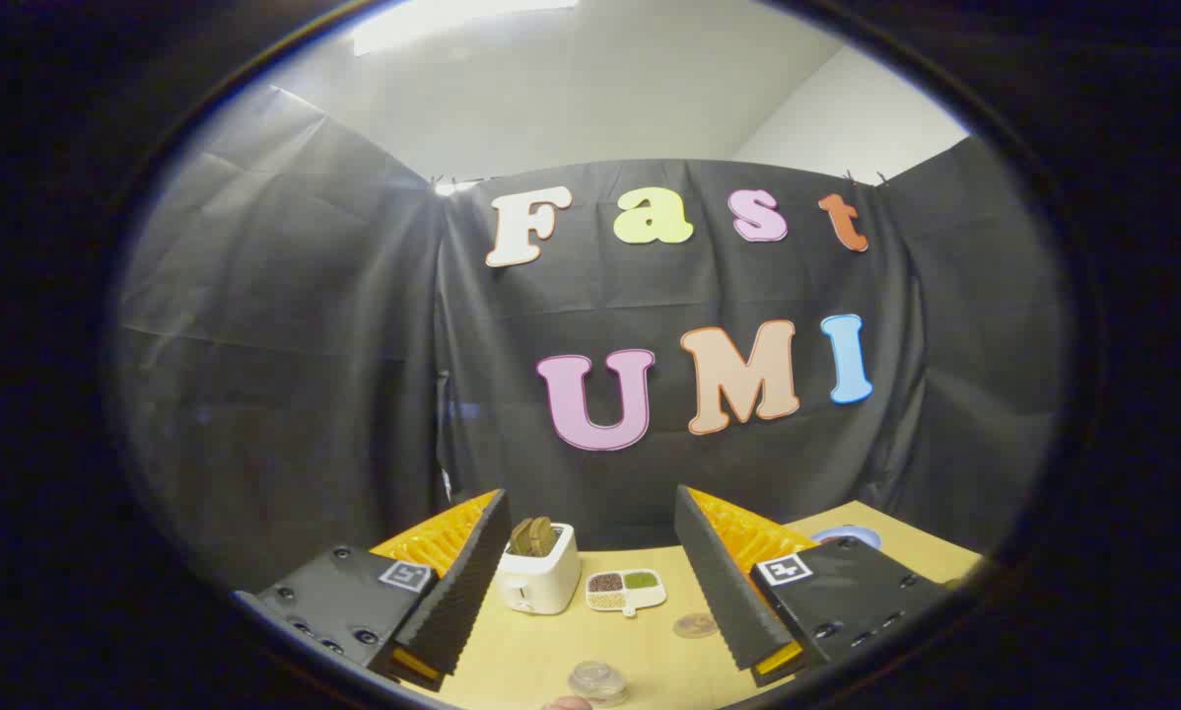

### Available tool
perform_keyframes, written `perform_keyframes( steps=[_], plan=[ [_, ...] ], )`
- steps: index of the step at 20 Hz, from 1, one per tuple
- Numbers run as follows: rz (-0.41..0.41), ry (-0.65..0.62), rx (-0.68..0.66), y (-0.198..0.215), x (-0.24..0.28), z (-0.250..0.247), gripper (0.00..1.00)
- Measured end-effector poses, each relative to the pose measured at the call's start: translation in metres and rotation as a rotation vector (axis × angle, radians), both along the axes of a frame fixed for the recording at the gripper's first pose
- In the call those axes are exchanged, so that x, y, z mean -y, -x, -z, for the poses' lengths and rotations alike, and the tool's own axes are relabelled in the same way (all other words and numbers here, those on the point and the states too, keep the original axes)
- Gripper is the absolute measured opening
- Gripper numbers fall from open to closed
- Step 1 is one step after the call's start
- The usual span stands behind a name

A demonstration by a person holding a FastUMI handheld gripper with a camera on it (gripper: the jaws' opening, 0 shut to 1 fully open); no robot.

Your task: Take the bottle from table, then pour the juice into the cup, finally place the bottle on the coaster

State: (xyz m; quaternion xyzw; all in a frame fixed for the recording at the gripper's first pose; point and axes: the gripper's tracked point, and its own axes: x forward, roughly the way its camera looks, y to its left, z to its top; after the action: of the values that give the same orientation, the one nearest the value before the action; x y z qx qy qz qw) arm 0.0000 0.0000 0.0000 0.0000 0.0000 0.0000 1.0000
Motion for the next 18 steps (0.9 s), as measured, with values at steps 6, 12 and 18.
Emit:
perform_keyframes(
  steps=[6, 12, 18],
  plan=[
    [-0.007, 0.009, -0.030, -0.003, -0.003, 0.016, 1.00],
    [-0.011, 0.065, -0.068, -0.009, -0.003, 0.036, 1.00],
    [0.046, 0.079, -0.142, -0.014, 0.010, 0.080, 1.00]
  ],
)
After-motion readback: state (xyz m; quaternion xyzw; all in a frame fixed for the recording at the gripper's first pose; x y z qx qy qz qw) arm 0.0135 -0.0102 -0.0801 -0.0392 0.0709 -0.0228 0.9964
